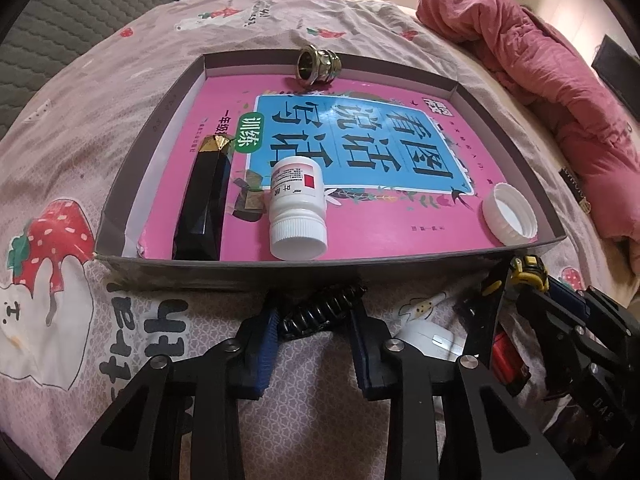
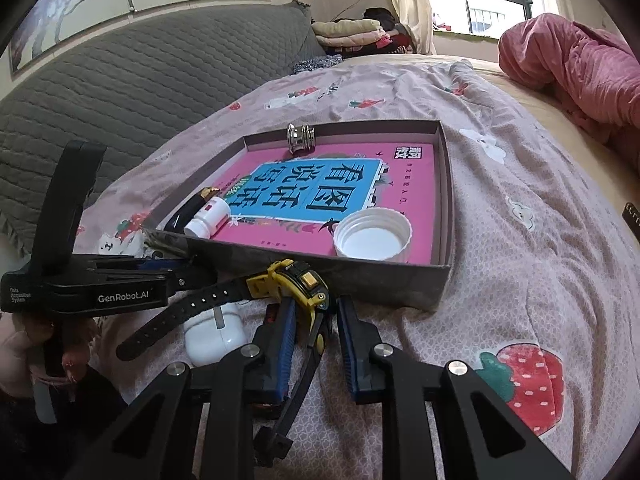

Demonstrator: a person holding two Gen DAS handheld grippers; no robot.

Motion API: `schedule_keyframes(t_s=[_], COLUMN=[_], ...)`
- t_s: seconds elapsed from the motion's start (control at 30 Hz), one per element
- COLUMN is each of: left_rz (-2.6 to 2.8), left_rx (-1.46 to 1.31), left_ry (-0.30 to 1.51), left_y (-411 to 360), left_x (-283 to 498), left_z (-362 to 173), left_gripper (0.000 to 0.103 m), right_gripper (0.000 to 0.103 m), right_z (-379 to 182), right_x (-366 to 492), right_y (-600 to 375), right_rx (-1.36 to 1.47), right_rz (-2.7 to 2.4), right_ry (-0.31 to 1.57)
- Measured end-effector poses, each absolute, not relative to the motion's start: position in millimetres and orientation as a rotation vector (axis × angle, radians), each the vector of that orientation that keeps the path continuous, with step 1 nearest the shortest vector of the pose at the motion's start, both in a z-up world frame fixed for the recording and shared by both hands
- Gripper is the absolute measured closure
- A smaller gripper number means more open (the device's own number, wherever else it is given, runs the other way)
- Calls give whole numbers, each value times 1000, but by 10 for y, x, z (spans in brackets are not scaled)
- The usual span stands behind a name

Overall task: Organize rigid objects
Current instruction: 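Close right tool on the watch strap while left tool closes on the black hair clip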

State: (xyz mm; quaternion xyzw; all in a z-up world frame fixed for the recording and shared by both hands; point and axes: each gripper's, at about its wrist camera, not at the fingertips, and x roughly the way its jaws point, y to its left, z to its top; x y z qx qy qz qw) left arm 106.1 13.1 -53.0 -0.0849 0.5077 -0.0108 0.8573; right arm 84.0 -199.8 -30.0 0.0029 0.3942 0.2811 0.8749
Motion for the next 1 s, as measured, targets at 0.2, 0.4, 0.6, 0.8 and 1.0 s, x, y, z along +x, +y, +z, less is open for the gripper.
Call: schedule_keyframes(t_s=[0.2,0.4,0.6,0.8,1.0], left_rz=[-42,-43,-37,-35,-36], left_rx=[-182,-187,-190,-191,-190], left_ry=[1042,1027,1012,992,977], left_y=[108,103,118,132,120], left_x=[1003,974,957,935,915], left_z=[-436,-352,-283,-195,-120], left_gripper=[70,70,70,70,70], right_gripper=[82,82,82,82,82], right_z=[-257,-190,-130,-69,-32], right_x=[848,839,835,828,794], right_y=[-2050,-2117,-2189,-2204,-2183], right_rx=[41,88,125,129,115], right_rz=[596,610,597,569,558], right_ry=[810,789,767,751,736])
